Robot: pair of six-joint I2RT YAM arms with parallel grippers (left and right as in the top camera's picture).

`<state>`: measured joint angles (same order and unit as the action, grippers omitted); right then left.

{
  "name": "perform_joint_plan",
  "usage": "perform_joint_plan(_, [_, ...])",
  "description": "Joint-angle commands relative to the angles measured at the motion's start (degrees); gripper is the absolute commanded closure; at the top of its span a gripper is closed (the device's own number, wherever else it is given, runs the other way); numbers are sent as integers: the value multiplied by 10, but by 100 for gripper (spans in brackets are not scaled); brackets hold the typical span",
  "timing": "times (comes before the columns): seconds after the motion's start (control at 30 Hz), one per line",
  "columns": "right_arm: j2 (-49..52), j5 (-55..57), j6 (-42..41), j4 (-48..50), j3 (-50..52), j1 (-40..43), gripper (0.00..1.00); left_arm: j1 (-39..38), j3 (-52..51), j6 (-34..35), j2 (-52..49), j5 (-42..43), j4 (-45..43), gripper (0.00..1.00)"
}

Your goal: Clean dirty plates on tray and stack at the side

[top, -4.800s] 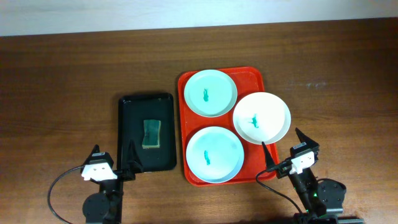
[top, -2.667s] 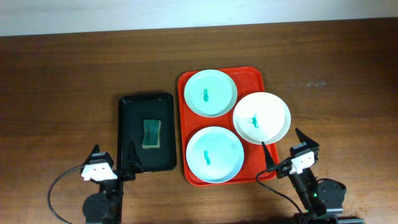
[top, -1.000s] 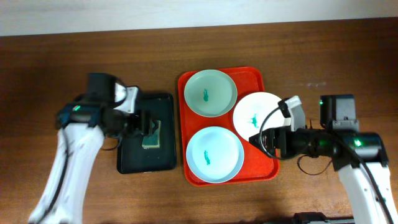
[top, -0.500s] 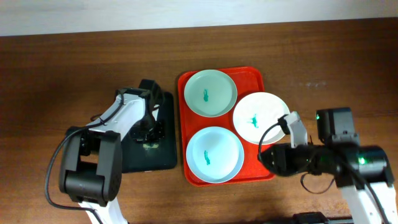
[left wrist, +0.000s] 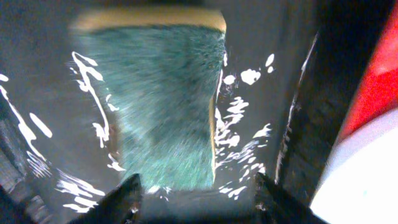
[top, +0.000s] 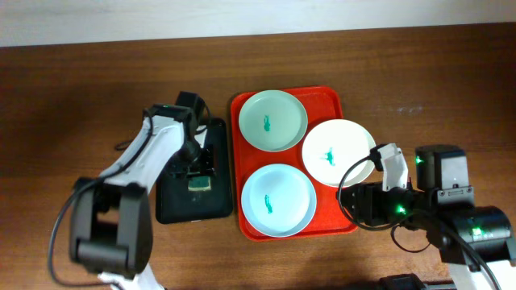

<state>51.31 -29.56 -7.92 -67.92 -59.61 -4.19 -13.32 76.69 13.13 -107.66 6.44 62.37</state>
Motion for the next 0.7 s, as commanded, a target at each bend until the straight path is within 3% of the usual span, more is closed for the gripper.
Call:
perform_joint_plan(0.0, [9, 0, -1, -11, 12, -3, 46, 1, 4, 31, 23, -79, -4, 40])
perform_joint_plan(0.3, [15, 0, -1, -17, 12, -3, 46, -3, -179, 42, 22, -57, -209, 67])
perform_joint_plan(0.33, [15, 0, -1, -16, 12, -3, 46, -3, -197, 42, 22, -51, -228, 76])
perform_joint_plan(0.37, [15, 0, -1, -15, 12, -3, 46, -3, -203, 42, 22, -51, -231, 100])
perform_joint_plan(0.5, [15, 0, -1, -15, 12, -3, 47, 3, -147, 40, 26, -52, -162, 100])
perform_joint_plan(0.53, [15, 0, -1, -15, 12, -3, 47, 6, -127, 40, 27, -52, -139, 96])
perform_joint_plan(0.57, [15, 0, -1, -15, 12, -3, 47, 9, -99, 39, 27, -52, -110, 67])
perform_joint_plan(0.67, [15, 1, -1, -15, 12, -3, 47, 16, -18, 31, 27, -57, -47, 28])
